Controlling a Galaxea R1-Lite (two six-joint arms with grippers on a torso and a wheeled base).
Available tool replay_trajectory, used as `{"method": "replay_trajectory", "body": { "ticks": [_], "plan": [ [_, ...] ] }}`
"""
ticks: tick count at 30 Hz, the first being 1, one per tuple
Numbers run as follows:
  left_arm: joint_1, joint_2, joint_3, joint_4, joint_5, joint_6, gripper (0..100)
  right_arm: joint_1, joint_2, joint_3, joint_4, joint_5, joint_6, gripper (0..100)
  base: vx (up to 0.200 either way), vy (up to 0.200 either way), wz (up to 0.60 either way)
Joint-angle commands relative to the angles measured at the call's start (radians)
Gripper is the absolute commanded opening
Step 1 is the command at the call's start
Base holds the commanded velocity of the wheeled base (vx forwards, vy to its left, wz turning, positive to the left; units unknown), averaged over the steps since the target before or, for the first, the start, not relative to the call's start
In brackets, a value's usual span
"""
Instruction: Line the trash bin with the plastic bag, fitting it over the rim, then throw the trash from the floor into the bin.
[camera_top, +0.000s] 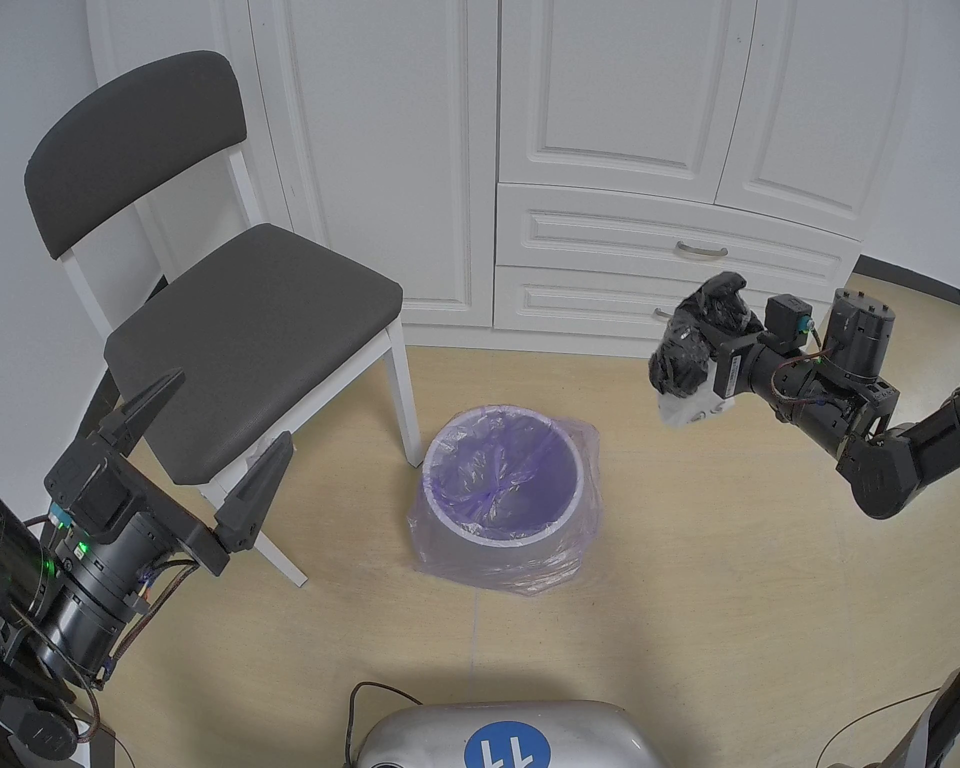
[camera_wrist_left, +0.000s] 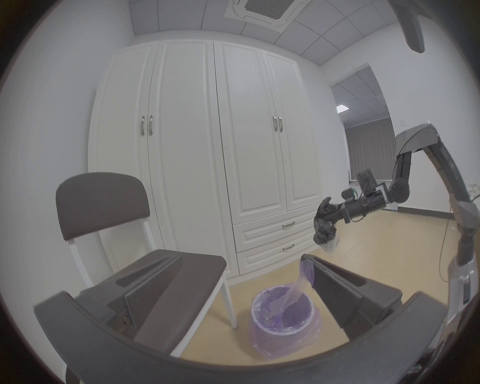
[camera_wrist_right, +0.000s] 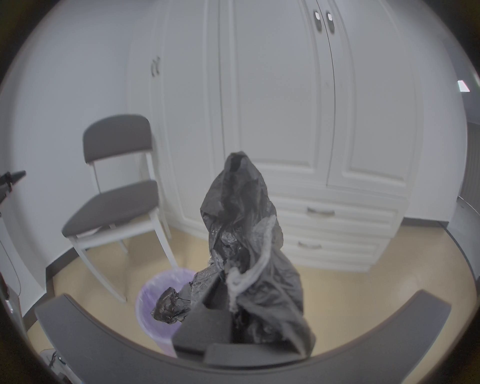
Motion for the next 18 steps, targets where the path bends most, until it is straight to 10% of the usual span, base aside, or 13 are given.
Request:
{"method": "replay_trajectory", "body": {
  "ticks": [1,18],
  "plan": [
    [0.002,-0.052,0.01,-0.001,0.001,0.042,100,0.103,0.016,0.052,-0.155,-0.019,-0.003,0,0.0,0.0,0.0],
    [0.07,-0.087,-0.019,-0.001,0.001,0.074,100,0.284,0.517,-0.233,-0.564,-0.122,0.017,0,0.0,0.0,0.0]
  ]
}}
